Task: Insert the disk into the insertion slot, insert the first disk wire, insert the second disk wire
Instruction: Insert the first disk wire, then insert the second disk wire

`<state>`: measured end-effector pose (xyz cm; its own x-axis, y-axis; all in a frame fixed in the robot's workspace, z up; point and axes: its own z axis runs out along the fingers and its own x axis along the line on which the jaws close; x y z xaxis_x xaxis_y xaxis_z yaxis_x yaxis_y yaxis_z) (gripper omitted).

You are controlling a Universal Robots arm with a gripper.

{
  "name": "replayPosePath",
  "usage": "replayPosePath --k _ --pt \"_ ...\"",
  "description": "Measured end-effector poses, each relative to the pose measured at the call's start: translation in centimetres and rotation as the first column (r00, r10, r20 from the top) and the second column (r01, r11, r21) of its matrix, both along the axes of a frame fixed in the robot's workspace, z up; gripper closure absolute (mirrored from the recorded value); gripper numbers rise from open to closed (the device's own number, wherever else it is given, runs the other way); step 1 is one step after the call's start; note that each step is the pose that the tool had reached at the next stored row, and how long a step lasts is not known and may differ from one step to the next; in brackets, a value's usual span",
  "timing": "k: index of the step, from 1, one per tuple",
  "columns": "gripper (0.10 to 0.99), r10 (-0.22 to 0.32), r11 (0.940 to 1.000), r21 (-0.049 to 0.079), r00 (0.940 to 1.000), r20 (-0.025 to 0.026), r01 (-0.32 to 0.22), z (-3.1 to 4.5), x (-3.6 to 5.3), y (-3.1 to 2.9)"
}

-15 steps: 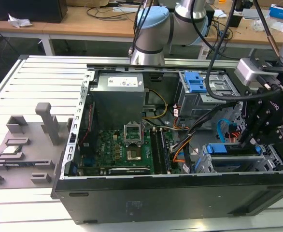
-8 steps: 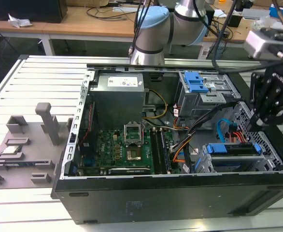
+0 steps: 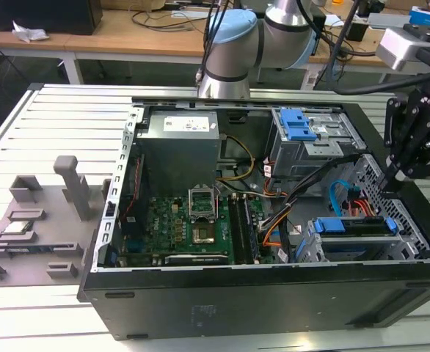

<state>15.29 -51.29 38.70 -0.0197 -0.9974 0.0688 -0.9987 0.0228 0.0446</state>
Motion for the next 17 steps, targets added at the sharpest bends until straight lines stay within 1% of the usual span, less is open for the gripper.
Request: replayPosePath --k 5,7,8,9,11,13,14,15,17 --pt "0.980 0.000 1.0000 0.000 1.0000 0.0000 0.000 0.02 0.00 0.00" --pt "0.847 0.000 1.0000 0.000 1.0000 0.0000 0.000 0.02 0.00 0.00" --pt "0.847 0.000 1.0000 0.000 1.0000 -0.0001 0.000 -0.10 -0.12 0.30" --pt "0.847 0.000 1.0000 0.000 1.0000 -0.0001 0.000 -0.37 -0.43 0.52" --pt "0.847 0.000 1.0000 0.000 1.0000 -0.0001 0.000 -0.65 -1.77 0.54" --pt "0.847 0.000 1.0000 0.000 1.0000 -0.0001 0.000 -0.72 -2.38 0.55" --pt "0.847 0.000 1.0000 -0.001 1.0000 0.0000 0.000 -0.86 -2.92 0.55" --pt "0.847 0.000 1.0000 -0.005 1.0000 0.0000 0.000 -1.24 -3.51 0.54" --pt "0.847 0.000 1.0000 -0.010 1.0000 -0.0001 0.000 -1.58 -3.82 0.55"
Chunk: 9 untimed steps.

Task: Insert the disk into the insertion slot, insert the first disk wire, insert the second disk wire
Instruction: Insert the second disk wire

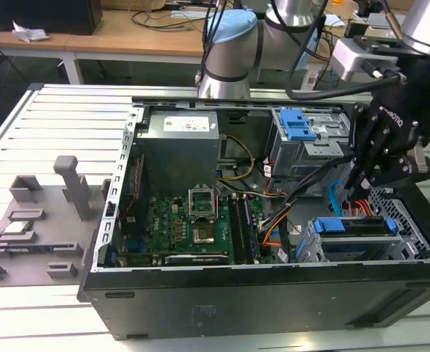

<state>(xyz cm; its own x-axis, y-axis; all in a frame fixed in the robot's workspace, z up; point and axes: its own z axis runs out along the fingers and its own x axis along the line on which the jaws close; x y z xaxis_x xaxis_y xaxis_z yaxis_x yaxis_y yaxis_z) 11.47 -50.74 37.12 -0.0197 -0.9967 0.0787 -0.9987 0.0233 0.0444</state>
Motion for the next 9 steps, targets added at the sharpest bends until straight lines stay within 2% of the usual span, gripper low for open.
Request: replayPosePath --k 2,6,7,8,9 --pt "0.847 0.000 1.0000 -0.005 1.0000 0.0000 0.000 -0.10 -0.03 -0.01" --pt "0.847 0.000 1.0000 -0.006 1.0000 0.0000 0.000 -0.12 -0.04 -0.01" --pt "0.859 0.000 1.0000 -0.006 1.0000 0.0000 0.000 -0.11 -0.04 -0.01" --pt "0.925 0.000 1.0000 -0.007 1.0000 0.0000 0.000 -0.11 -0.04 -0.01" --pt "0.925 0.000 1.0000 -0.008 1.0000 0.0000 0.000 -0.11 -0.04 -0.01"
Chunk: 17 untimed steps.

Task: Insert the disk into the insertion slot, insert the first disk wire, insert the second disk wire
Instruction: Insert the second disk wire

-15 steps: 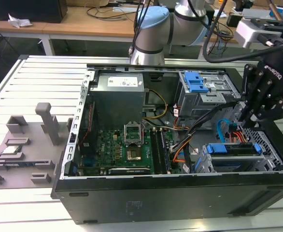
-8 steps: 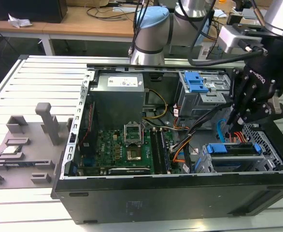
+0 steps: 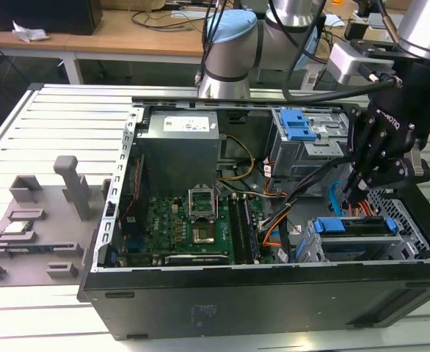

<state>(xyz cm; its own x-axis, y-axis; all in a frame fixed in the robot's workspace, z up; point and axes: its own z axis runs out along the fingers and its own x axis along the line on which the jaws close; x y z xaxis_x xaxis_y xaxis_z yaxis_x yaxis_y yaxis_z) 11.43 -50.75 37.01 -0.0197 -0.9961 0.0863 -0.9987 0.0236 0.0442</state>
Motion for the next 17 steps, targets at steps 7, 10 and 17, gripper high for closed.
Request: replayPosePath --k 7,10,17 --pt "0.925 0.000 0.9998 0.017 1.0000 0.0001 0.000 -0.21 0.00 -1.93" --pt "0.925 0.001 0.9993 0.037 1.0000 -0.0001 -0.001 -0.74 0.18 -2.35" --pt "0.925 0.002 0.9993 0.037 1.0000 -0.0004 -0.002 -2.00 1.17 -2.35"
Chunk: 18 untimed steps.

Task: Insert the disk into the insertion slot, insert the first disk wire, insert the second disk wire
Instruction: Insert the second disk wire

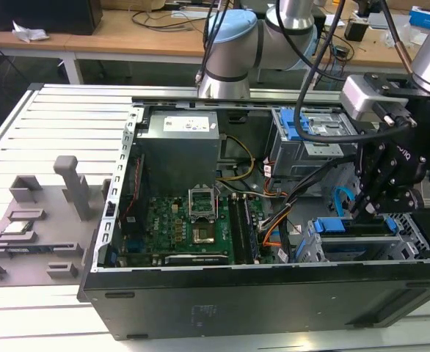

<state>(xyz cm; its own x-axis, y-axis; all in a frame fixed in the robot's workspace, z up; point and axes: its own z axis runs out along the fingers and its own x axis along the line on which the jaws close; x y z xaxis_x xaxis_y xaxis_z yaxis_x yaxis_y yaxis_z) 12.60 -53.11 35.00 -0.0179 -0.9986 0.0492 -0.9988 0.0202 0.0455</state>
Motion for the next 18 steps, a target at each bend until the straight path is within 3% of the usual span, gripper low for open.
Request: replayPosePath --k 8,18 --pt "0.925 0.004 1.0000 0.002 1.0000 0.0000 -0.004 -0.43 0.27 0.33" --pt "0.925 0.006 1.0000 0.001 1.0000 0.0000 -0.006 -1.21 0.31 0.34"
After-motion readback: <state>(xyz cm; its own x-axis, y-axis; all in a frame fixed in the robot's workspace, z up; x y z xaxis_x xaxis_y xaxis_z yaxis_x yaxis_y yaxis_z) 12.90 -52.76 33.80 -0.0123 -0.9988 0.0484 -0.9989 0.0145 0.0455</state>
